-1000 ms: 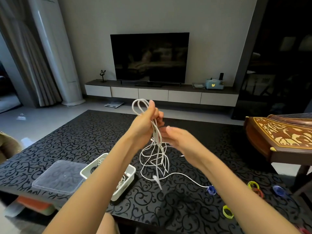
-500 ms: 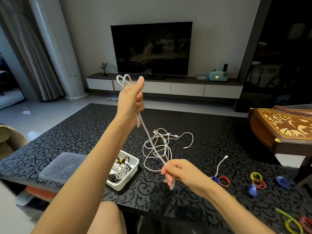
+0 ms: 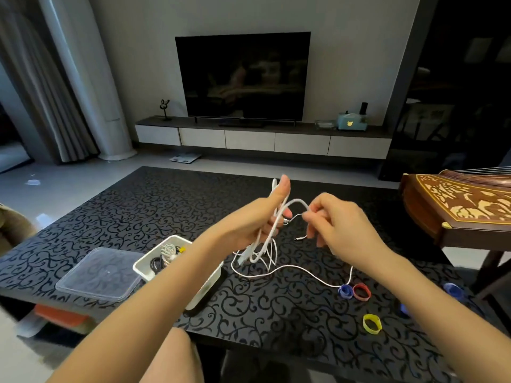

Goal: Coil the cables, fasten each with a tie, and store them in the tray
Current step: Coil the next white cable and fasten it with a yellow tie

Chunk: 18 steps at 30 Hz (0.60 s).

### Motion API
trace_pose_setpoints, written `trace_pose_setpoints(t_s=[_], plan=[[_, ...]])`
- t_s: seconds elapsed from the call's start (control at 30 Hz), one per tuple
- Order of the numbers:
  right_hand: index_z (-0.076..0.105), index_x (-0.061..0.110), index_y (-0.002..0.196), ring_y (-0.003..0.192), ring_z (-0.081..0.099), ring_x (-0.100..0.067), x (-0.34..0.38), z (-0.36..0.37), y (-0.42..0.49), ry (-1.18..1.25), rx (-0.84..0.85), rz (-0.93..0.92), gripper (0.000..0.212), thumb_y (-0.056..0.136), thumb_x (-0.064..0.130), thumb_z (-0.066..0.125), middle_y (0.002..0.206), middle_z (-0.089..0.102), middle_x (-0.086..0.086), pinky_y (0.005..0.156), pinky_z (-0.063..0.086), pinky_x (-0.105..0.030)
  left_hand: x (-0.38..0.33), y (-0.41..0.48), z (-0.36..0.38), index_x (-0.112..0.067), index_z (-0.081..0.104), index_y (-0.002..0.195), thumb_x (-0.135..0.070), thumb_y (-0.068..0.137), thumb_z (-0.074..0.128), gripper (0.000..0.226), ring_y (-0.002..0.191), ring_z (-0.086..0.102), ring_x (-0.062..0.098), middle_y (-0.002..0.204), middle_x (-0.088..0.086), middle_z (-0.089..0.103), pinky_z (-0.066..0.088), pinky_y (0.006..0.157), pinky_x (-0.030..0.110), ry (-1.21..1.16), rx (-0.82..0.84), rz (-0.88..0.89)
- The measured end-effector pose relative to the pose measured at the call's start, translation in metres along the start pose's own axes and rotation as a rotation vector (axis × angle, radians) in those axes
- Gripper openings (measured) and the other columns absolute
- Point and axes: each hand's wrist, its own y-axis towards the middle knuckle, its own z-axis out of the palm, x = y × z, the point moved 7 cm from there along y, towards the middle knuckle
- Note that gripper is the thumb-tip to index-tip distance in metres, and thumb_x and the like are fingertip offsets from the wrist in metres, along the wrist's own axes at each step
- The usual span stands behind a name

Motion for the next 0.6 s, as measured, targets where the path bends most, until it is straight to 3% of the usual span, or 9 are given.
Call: trace_pose_setpoints(t_s=[0.07, 0.13, 0.2, 0.3, 0.4, 0.5, 0.6], plan=[[0.052, 0.029, 0.074, 0.055, 0.062, -0.003, 0.005, -0.007, 0.005, -0.047, -0.026, 0.023, 0.019, 0.092, 0.032, 0.057, 0.060, 0.067, 0.008, 0.067, 0.050, -0.028, 0.001, -0.002, 0.009, -0.019, 0.056, 0.076, -0.077, 0.059, 0.065, 0.061, 0.047, 0.024, 0.007, 0.059, -0.007, 0.031, 0.021, 0.044, 0.017, -0.018, 0.103, 0.030], [0.059, 0.026, 0.076, 0.064, 0.063, -0.006, 0.009, -0.013, 0.007, -0.162, -0.061, 0.017, 0.019, 0.089, 0.038, 0.059, 0.064, 0.067, 0.009, 0.070, 0.048, -0.030, -0.002, -0.007, 0.017, -0.019, 0.056, 0.071, -0.041, 0.073, 0.071, 0.027, 0.048, 0.024, 0.006, 0.060, -0.006, 0.031, 0.019, 0.045, 0.019, -0.004, 0.201, 0.075], [0.064, 0.026, 0.075, 0.070, 0.059, -0.010, 0.014, -0.022, 0.009, -0.272, -0.129, -0.015, 0.020, 0.086, 0.043, 0.061, 0.069, 0.063, 0.011, 0.065, 0.040, -0.028, -0.003, -0.012, 0.021, -0.012, 0.053, 0.078, -0.016, 0.072, 0.066, 0.015, 0.047, 0.025, 0.006, 0.057, -0.006, 0.034, 0.021, 0.044, 0.017, 0.013, 0.247, 0.070], [0.069, 0.025, 0.076, 0.074, 0.051, -0.010, 0.025, -0.030, 0.012, -0.395, -0.158, -0.114, 0.021, 0.084, 0.045, 0.065, 0.075, 0.059, 0.011, 0.064, 0.033, -0.027, 0.002, -0.016, 0.021, -0.010, 0.054, 0.082, -0.001, 0.074, 0.054, 0.012, 0.049, 0.025, 0.008, 0.060, 0.000, 0.033, 0.023, 0.044, 0.017, 0.002, 0.233, 0.009], [0.072, 0.021, 0.076, 0.072, 0.056, -0.010, 0.027, -0.030, 0.015, -0.349, -0.116, -0.106, 0.022, 0.084, 0.041, 0.066, 0.075, 0.064, 0.008, 0.064, 0.037, -0.026, 0.007, -0.015, 0.026, -0.007, 0.048, 0.084, -0.006, 0.091, 0.047, 0.008, 0.051, 0.027, 0.010, 0.061, 0.000, 0.032, 0.025, 0.048, 0.019, -0.037, 0.245, -0.036], [0.073, 0.017, 0.074, 0.064, 0.057, -0.006, 0.018, -0.032, 0.017, -0.154, -0.134, 0.015, 0.020, 0.084, 0.033, 0.068, 0.065, 0.064, 0.007, 0.060, 0.040, -0.021, 0.009, -0.014, 0.031, -0.007, 0.050, 0.076, -0.028, 0.102, 0.038, 0.035, 0.056, 0.043, 0.013, 0.063, 0.002, 0.043, 0.041, 0.055, 0.022, -0.104, 0.249, -0.054], [0.069, 0.018, 0.065, 0.056, 0.056, -0.006, 0.010, -0.030, 0.015, -0.038, -0.207, 0.110, 0.022, 0.082, 0.031, 0.070, 0.056, 0.059, 0.010, 0.059, 0.043, -0.026, 0.006, -0.014, 0.037, -0.004, 0.057, 0.075, -0.033, 0.101, 0.036, 0.044, 0.071, 0.063, 0.020, 0.073, 0.009, 0.059, 0.056, 0.069, 0.028, -0.218, 0.241, -0.011]])
